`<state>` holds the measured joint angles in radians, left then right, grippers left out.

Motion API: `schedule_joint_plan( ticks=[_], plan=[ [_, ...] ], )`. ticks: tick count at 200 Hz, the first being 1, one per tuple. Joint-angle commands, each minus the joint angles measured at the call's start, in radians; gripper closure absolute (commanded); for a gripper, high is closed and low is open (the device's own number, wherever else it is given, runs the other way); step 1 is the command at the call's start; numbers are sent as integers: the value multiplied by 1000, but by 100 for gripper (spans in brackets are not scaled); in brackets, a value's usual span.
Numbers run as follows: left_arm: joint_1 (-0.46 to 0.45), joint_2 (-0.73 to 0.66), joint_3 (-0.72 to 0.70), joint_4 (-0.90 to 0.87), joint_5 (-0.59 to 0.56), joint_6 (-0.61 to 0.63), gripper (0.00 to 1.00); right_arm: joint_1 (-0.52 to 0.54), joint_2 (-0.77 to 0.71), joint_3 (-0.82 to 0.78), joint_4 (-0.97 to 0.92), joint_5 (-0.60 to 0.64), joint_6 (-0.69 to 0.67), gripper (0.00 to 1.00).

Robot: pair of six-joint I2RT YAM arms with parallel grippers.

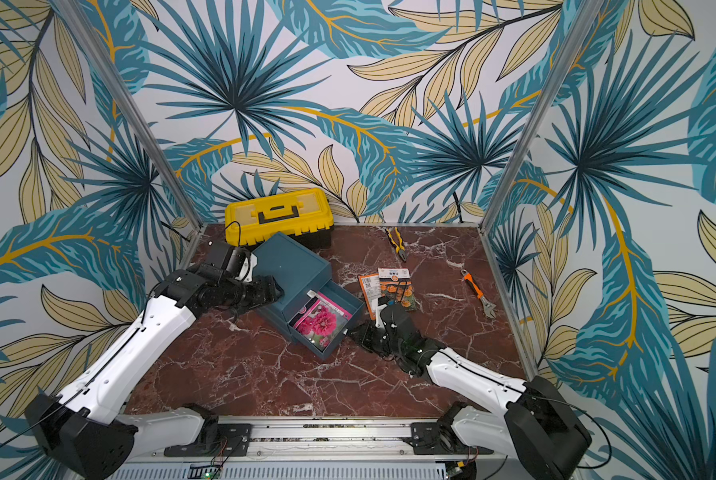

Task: Take the seed bags out of the drawer
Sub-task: Open the drawer in the storage box.

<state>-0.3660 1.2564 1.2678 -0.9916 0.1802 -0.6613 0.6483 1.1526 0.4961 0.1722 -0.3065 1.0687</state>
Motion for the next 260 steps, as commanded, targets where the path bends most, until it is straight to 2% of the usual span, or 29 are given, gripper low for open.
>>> schedule_joint_plan(
  ticks=[1,59,118,170,192,198,209,234,260],
  plan=[
    [-3,2,-36,-21,-9,12,22,-5,-30,-5,-49,17,-22,100],
    [-2,8,-33,-19,-5,13,22,-8,39,-8,27,-19,-3,100],
    [-3,8,-38,-16,-4,11,22,-8,31,-10,-22,4,-25,68],
    [-2,8,-35,-13,-6,11,22,-18,-107,-1,-252,74,-123,47],
    [-3,2,-35,-13,-8,10,22,-28,-167,39,-379,117,-207,44],
    [-3,0,-35,-13,-7,10,22,-31,-177,62,-446,130,-243,36],
    [-3,-3,-35,-14,-8,9,22,-33,-183,123,-529,155,-324,31],
    [-2,-8,-38,-8,-4,6,22,-33,-118,312,-676,166,-550,31],
    [-3,-11,-45,5,-4,1,22,-34,0,506,-749,82,-763,34]
  ],
)
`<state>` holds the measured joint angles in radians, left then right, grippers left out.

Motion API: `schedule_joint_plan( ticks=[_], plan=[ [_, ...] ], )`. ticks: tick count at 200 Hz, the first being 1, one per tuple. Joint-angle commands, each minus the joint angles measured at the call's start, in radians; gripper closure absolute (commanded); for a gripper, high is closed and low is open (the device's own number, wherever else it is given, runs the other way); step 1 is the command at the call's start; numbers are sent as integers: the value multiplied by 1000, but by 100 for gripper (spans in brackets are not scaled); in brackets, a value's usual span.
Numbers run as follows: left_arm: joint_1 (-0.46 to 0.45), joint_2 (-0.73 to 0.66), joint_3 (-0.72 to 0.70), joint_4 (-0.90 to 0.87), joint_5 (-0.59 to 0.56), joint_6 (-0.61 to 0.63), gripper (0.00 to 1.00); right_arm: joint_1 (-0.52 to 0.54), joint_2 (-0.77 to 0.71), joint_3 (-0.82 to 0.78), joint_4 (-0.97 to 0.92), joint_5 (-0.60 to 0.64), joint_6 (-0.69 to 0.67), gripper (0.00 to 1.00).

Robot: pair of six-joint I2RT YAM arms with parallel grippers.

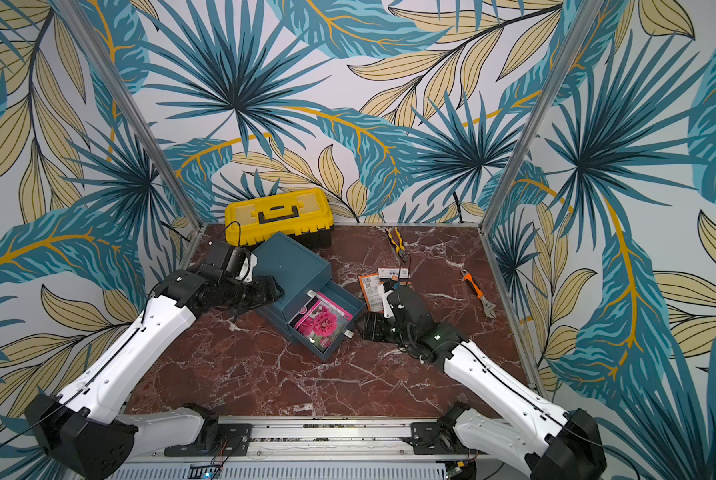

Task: Take the seed bags out of the drawer
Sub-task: Open the drawer in the storage box.

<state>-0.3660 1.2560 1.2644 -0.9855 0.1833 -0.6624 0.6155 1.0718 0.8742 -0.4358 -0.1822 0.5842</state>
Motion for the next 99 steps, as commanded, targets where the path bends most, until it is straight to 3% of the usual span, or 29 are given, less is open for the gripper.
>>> schedule_joint_plan(
  ticks=[1,26,55,99],
  plan=[
    [-3,-10,-43,-1,-5,2,22,-1,85,134,-143,-46,-288,34],
    [-2,-9,-57,17,2,-8,22,1,205,271,-193,-96,-422,40],
    [-4,-8,-63,29,8,-12,22,1,309,334,-184,-118,-467,42],
    [-4,-9,-60,25,8,-8,22,4,386,312,-67,-100,-444,34]
  ],
)
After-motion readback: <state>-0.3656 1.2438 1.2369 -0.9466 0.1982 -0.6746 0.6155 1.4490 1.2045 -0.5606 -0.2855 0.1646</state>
